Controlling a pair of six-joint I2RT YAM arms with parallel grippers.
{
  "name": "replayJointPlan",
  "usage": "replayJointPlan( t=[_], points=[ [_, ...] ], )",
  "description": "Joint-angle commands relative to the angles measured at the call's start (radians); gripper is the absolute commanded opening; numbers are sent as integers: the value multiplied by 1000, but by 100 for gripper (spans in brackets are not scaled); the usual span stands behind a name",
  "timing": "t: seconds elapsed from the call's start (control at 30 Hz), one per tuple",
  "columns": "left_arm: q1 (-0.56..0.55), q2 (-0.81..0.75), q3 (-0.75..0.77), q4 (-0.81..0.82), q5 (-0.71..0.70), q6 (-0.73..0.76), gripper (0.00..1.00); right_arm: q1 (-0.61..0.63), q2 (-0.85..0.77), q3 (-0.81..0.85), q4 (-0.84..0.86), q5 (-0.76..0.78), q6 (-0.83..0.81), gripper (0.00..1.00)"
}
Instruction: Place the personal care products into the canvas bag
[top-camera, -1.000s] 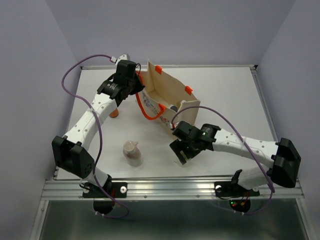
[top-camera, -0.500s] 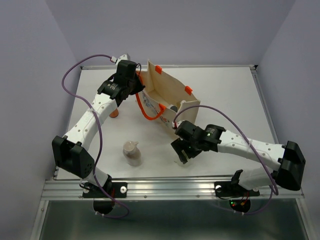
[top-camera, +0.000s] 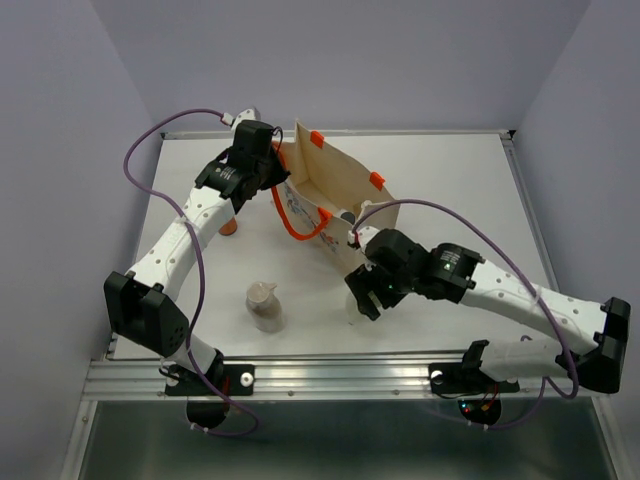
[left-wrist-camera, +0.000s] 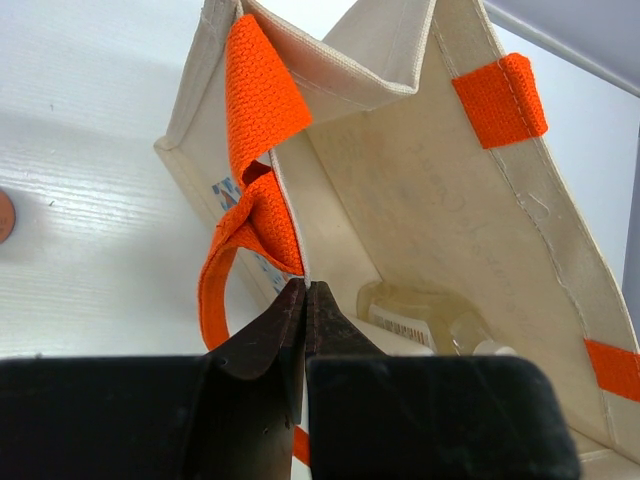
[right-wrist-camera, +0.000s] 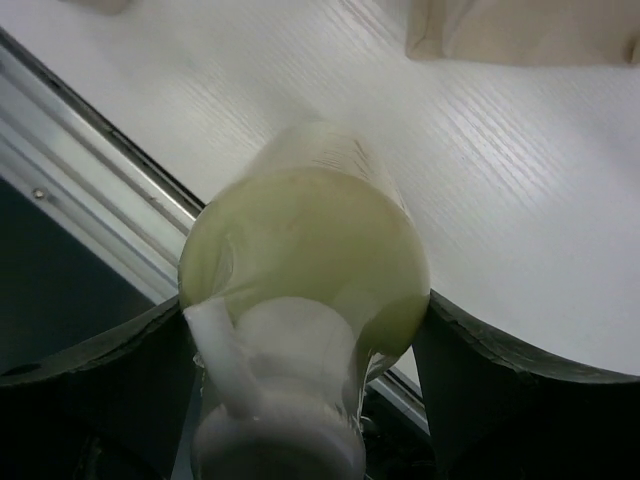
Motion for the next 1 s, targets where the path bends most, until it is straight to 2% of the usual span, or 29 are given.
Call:
replayJointPlan(
  t=[0.0,0.1,0.2,0.3,0.5,0.6,0.73,0.83,0.97],
  points=[
    [-7,-27,20,26,-24,4,0,11,-76,200,88,-138,-75,1],
    [-7,-26,23,24,-27,4,0,11,-59,298,88,-171,-103,1],
    [-7,-23,23,18,-24,4,0,11,-7,479,114,-236,-144,1],
    [-9,-24,20,21,-9,1,0,11,84,587,112,-215,-142,1],
    [-9,-27,3,26,5,-10,0,11,229,860,112,30,-182,1],
    [-10,-35,0,26,3,-10,0,-19,321,956,111,75,-184,1],
    [-10,-49,1,15,-27,-10,0,-113,396,1018,143,57,-182,1],
    [-10,-54,-2,14,-46,-16,0,-242,436,1037,157,1,-176,1],
    [-10,-41,1,8,-47,-19,0,-305,464,1035,180,-84,-181,1]
  ],
)
